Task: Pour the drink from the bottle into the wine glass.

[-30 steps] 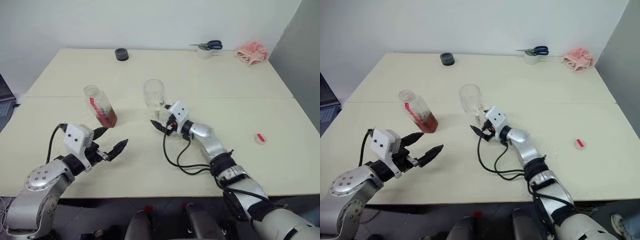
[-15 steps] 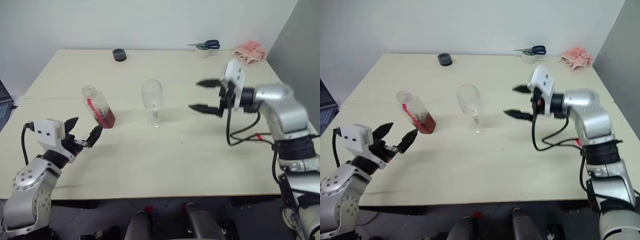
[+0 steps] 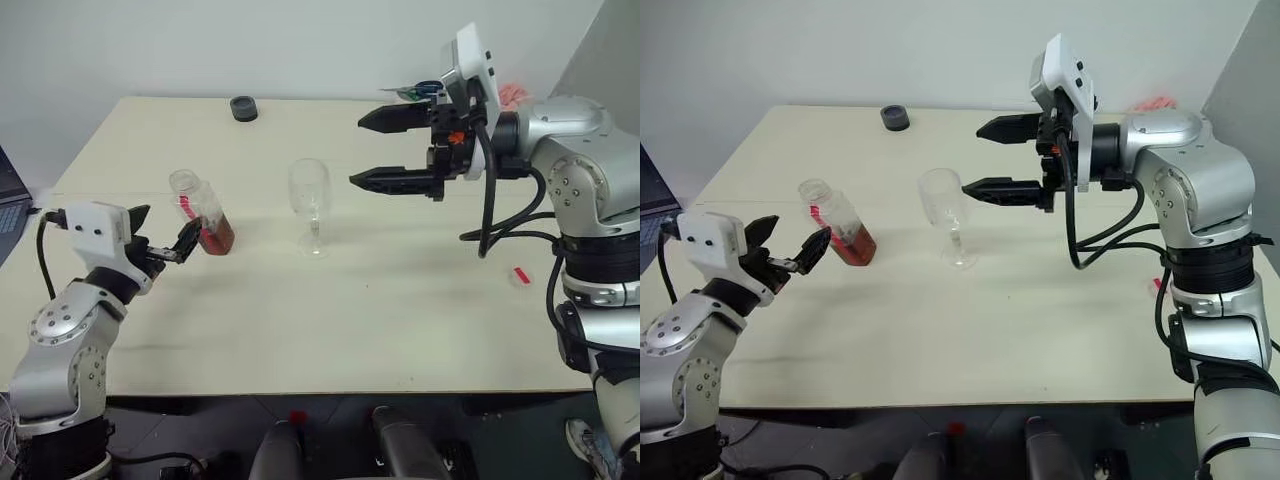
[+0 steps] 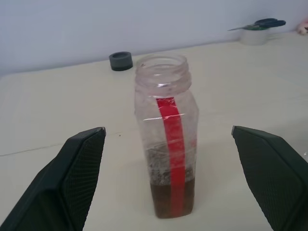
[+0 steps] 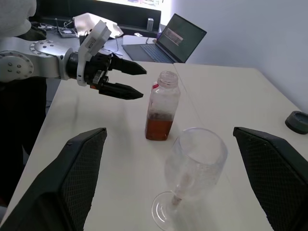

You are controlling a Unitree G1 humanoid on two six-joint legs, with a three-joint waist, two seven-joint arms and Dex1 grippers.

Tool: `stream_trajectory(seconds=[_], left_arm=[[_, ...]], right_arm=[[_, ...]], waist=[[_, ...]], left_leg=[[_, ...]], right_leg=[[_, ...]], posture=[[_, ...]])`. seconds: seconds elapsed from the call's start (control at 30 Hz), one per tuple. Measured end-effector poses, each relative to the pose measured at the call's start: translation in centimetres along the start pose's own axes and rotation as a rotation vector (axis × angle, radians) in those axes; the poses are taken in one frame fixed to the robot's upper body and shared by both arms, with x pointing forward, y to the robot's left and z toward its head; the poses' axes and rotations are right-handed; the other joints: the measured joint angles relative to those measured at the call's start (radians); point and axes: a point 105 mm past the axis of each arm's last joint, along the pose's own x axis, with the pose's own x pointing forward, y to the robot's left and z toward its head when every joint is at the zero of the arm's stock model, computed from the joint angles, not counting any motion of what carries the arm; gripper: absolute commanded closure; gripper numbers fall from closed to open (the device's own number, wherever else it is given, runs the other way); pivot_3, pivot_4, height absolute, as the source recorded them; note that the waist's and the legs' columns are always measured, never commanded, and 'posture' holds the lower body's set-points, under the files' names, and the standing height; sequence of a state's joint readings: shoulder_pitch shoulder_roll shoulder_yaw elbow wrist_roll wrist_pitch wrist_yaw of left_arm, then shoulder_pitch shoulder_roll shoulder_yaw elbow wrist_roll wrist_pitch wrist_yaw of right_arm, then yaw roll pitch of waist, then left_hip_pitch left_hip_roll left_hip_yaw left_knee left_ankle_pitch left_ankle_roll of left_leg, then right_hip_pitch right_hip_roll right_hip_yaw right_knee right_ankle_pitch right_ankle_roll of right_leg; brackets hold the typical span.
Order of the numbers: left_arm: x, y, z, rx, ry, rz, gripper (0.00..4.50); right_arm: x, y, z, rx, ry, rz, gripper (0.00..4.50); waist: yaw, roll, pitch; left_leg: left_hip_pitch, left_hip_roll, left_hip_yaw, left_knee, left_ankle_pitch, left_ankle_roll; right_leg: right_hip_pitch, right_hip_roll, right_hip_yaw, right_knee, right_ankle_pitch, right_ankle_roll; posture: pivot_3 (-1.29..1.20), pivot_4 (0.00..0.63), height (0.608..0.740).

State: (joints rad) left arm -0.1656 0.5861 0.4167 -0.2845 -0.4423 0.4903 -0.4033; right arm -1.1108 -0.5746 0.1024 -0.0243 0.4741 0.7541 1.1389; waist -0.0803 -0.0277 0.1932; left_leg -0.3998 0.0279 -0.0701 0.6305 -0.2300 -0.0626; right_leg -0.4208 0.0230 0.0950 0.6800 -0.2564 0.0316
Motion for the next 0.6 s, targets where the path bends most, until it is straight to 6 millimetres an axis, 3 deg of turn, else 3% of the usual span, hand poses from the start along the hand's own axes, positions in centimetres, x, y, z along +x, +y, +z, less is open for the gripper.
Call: stream_trajectory(seconds=[0.33,0.6], left_arm=[[2.5,-0.7,-1.0,0.022,0.018,-0.026,0.00],[3.2,0.6,-1.7,0.032,0.020,0.035,0.00]], right_arm=[[0.4,0.0,-0.3,0.004,0.008,0.001,0.02],[0.4,-0.1,-0.3,0.002,0.009,-0.015,0.02]], waist=[[0.001,0.000,0.000],[0.001,0.000,0.000]], left_leg=[[0.000,0.000,0.000,0.000,0.000,0.000],[0.000,0.000,0.000,0.000,0.000,0.000]], right_leg=[[0.000,0.000,0.000,0.000,0.001,-0.001],[0.000,0.000,0.000,0.000,0.001,-0.001]], posture=[[0.00,0.150,0.740],[0.00,0.150,0.740]])
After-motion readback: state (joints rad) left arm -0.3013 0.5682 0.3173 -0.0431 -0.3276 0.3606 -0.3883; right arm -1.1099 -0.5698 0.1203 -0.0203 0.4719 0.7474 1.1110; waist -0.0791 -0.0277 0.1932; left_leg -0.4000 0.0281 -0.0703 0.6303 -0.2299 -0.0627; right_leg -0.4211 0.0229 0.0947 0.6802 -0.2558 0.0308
